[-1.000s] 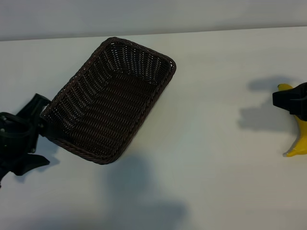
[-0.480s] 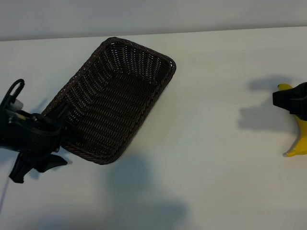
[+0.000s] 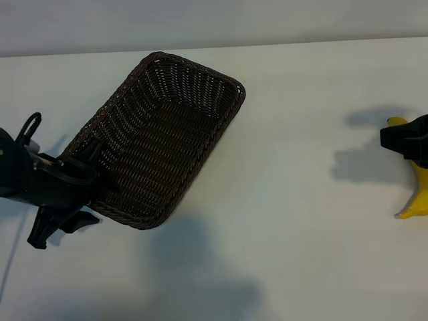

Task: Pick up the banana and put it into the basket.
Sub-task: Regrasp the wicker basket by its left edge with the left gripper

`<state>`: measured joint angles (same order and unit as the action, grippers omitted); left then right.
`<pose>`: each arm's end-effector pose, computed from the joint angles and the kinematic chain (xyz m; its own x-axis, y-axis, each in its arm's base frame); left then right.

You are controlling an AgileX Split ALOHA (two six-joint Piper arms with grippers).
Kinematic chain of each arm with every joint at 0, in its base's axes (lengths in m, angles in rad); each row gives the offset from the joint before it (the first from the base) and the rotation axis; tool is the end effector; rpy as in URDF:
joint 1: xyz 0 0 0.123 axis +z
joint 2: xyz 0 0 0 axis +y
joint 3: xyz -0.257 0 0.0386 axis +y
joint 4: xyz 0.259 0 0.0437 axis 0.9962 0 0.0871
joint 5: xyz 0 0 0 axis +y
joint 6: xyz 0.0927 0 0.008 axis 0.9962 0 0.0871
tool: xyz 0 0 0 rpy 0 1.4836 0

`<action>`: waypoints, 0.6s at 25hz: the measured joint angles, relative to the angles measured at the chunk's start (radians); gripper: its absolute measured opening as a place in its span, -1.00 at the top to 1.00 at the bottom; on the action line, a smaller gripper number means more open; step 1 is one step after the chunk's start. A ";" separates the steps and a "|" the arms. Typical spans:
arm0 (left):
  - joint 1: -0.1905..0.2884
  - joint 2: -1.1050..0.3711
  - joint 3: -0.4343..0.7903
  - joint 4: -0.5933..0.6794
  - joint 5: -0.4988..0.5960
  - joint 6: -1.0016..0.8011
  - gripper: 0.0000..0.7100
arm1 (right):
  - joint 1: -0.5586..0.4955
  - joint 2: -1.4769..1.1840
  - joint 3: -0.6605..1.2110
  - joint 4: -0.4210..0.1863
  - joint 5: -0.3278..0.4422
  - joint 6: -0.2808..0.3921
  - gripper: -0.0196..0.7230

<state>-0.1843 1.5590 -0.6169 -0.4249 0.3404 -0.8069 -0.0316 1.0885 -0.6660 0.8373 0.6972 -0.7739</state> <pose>0.2526 -0.0602 0.1119 -0.5387 -0.8423 -0.0203 -0.7630 0.4979 -0.4123 0.2246 0.0374 0.2410 -0.7268 -0.0377 -0.6858 -0.3391 0.8880 0.3106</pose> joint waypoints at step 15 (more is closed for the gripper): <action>0.000 0.017 0.000 -0.024 -0.003 -0.005 0.56 | 0.000 0.000 0.000 0.000 0.000 0.001 -0.46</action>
<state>-0.1843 1.5764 -0.6169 -0.4493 0.3373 -0.8120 -0.0316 1.0885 -0.6660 0.8373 0.6972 -0.7731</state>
